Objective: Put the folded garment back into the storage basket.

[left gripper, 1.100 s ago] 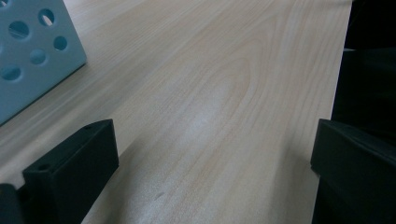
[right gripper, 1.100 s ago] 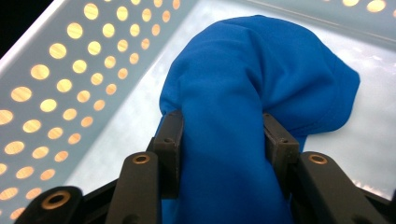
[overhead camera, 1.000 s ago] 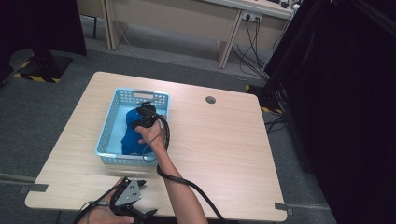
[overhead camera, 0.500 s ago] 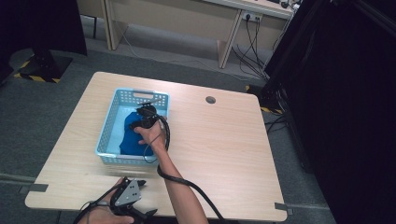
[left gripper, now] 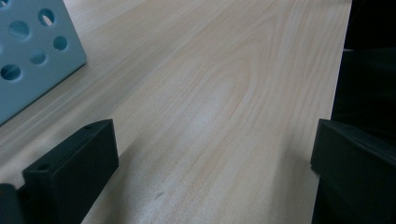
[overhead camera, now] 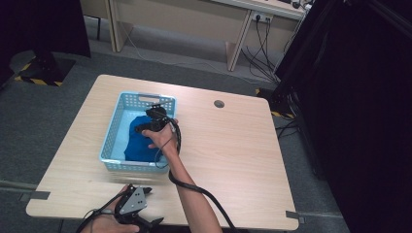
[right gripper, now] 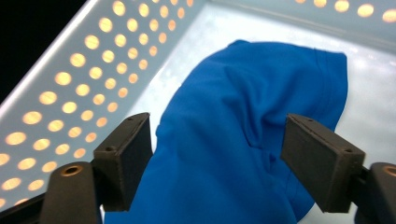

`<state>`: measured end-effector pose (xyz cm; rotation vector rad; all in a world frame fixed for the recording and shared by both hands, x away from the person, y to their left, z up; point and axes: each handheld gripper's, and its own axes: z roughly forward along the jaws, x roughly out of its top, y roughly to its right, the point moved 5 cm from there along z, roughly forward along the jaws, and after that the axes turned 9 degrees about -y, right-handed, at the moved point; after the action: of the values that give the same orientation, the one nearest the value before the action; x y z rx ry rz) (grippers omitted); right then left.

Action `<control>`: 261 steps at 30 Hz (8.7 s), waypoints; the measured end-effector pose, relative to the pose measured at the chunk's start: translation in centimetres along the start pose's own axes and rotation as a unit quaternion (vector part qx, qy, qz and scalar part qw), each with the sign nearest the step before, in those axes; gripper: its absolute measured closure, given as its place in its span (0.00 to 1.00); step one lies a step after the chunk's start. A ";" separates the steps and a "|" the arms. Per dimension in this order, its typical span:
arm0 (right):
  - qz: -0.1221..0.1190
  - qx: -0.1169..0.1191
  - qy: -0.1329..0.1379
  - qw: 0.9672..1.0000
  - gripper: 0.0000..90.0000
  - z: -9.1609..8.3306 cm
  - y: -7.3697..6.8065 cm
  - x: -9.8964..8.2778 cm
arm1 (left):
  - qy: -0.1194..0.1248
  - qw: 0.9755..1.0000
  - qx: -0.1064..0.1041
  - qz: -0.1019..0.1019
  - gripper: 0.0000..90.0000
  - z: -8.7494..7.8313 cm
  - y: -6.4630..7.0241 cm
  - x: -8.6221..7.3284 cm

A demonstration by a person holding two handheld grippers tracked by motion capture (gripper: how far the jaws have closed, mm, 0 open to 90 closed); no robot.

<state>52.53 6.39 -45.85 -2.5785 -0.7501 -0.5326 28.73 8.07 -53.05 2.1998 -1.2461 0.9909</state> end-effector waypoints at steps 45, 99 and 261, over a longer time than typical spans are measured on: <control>-0.050 0.001 0.044 0.998 0.13 -5.9 2.6 -1.2 | 0.001 1.000 0.000 -0.001 0.00 0.0 0.0 0.0; -0.047 0.001 0.074 0.996 0.11 -10.3 7.3 -4.9 | 0.001 1.000 0.001 -0.001 0.00 0.0 0.0 0.0; -0.023 -0.014 0.041 0.999 0.10 -13.0 14.5 -21.3 | 0.000 1.000 0.001 -0.001 0.00 0.1 0.0 0.0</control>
<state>40.98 -19.90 -48.52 -2.5527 -0.7819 -0.6627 28.74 8.01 -53.06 2.2021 -1.2436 0.9925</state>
